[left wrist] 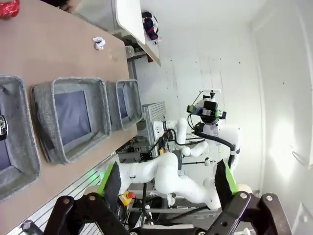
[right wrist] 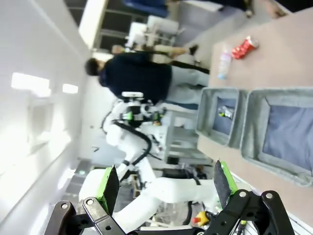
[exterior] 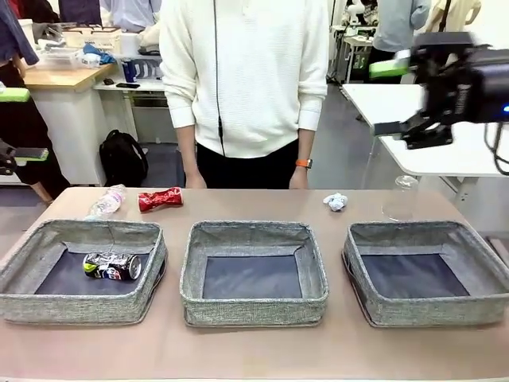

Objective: Sort the waste into the appropriate baskets.
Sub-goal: Place the picked waste into the Fabric basket indicated by the person.

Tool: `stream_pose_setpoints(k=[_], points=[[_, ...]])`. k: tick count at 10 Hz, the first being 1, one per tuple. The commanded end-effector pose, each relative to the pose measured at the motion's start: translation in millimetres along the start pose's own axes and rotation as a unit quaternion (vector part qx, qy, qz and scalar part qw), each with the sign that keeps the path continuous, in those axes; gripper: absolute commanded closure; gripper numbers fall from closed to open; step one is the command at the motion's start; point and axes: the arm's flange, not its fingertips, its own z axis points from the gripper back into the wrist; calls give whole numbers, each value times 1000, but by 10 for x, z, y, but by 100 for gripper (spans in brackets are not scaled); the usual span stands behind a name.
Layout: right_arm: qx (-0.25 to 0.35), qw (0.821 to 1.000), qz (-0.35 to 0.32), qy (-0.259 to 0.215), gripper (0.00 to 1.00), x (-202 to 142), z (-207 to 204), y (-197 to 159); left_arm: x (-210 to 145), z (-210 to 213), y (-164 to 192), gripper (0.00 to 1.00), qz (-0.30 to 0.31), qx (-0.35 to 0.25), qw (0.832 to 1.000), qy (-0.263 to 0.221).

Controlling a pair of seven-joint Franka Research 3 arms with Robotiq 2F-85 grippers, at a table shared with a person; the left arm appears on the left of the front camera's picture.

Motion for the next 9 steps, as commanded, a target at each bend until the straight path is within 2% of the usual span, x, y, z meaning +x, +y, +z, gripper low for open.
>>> stream_pose_setpoints(k=[1, 4, 5, 6, 7, 9], points=[[37, 999, 0, 17, 0, -806, 348, -905, -399, -294, 258, 0, 18, 0, 1000, -7], [63, 996, -56, 32, 0, -1102, 398, -1366, -305, -312, 362, 0, 35, -4, 999, -32], [55, 996, -53, 49, 0, -1130, 316, -1420, -266, -285, 394, 0, 43, 0, 999, -31], [-5, 995, -69, 73, 0, -1120, 165, -1451, 142, -135, 206, 0, 27, 6, 1000, -9], [58, 995, -67, 44, 0, 234, 600, -872, 142, -135, 206, 0, 27, 6, 1000, -9], [58, 995, -67, 44, 0, 234, 600, -872, 142, -135, 206, 0, 27, 6, 1000, -9]])
